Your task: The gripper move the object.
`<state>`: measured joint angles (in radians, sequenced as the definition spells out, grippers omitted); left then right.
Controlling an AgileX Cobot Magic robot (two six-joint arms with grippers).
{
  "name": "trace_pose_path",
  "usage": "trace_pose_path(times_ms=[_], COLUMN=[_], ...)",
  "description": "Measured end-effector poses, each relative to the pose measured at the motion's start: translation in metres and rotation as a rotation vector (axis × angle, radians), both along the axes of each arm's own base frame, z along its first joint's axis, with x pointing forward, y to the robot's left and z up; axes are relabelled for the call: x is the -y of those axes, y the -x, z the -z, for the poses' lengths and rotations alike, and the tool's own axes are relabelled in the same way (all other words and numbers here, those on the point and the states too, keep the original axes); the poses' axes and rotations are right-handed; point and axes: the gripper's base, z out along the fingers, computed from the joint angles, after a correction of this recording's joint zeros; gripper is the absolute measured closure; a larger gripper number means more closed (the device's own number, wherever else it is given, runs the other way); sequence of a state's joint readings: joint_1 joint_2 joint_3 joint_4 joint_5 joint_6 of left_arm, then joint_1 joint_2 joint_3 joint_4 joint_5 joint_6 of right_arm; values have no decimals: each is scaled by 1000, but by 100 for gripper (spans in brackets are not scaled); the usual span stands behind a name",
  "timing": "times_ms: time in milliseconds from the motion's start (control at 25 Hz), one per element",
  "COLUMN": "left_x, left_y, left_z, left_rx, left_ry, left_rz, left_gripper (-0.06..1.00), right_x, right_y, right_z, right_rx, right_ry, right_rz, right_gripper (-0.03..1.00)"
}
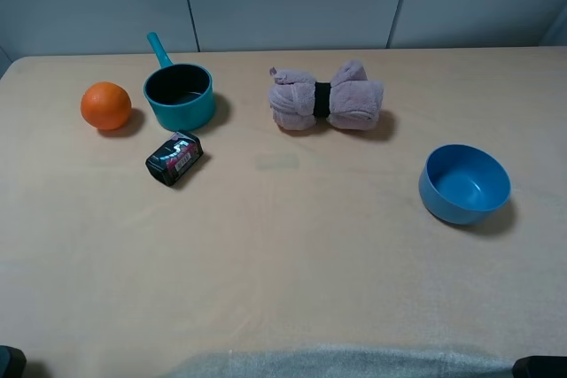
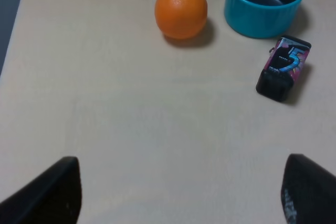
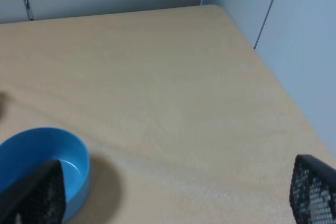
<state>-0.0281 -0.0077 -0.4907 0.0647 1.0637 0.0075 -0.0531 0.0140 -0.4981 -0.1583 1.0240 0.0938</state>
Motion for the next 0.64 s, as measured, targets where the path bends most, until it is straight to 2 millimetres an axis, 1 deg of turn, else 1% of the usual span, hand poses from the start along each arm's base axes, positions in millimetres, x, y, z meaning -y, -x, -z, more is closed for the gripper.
trace_pose_path(times_ms=[640], left_x=[0], left_y=[0], left_z=[0], left_rx=[0], left_ry=[0], left_rz=[0], left_gripper=[11], right_x=[0], right_y=[0], right_z=[0], right_rx=[0], right_ry=[0], right_rz=[0], right_gripper=[32])
